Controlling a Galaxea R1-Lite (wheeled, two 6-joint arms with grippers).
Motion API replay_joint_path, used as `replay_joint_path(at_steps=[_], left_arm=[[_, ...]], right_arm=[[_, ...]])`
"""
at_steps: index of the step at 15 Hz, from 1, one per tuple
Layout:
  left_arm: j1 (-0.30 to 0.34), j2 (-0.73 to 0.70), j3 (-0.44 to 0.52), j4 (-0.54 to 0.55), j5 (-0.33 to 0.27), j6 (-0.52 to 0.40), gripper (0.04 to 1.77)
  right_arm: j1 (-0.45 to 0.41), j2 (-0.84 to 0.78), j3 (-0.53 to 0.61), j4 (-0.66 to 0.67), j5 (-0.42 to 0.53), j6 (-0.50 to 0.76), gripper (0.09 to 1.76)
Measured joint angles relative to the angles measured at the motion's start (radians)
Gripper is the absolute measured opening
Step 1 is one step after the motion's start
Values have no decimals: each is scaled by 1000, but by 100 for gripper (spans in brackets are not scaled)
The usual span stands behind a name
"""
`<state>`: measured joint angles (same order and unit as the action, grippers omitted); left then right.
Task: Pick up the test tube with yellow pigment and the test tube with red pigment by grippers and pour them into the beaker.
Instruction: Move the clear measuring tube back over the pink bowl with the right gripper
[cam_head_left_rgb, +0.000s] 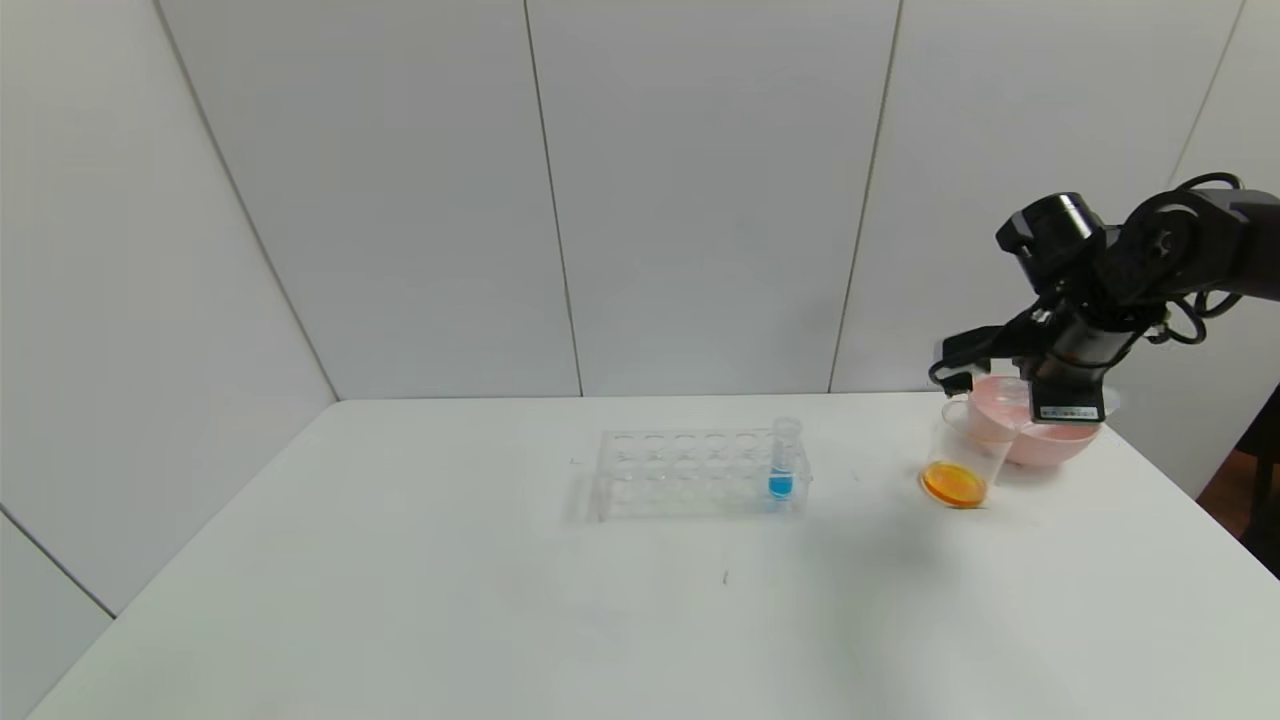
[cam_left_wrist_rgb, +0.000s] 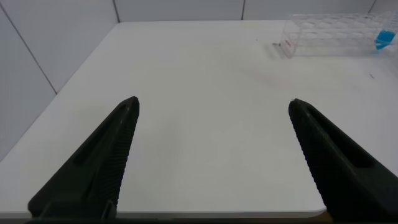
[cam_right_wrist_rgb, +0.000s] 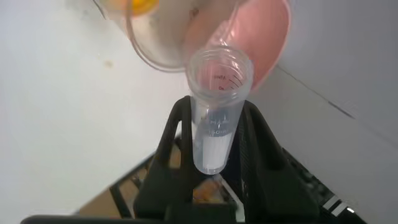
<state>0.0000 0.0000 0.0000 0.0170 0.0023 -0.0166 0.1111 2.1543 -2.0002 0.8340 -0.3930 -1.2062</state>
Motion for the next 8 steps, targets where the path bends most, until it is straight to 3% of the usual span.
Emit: replay_joint_path(at_steps=[3, 5, 8], left_arm=[[0, 0, 0, 0, 0, 0, 172], [0, 0, 0, 0, 0, 0, 172], [0, 0, 0, 0, 0, 0, 172]], right_arm=[[-28, -17, 0, 17, 360, 267, 50], [-50, -34, 1, -13, 534, 454, 50], [-126, -76, 49, -125, 754, 546, 50]])
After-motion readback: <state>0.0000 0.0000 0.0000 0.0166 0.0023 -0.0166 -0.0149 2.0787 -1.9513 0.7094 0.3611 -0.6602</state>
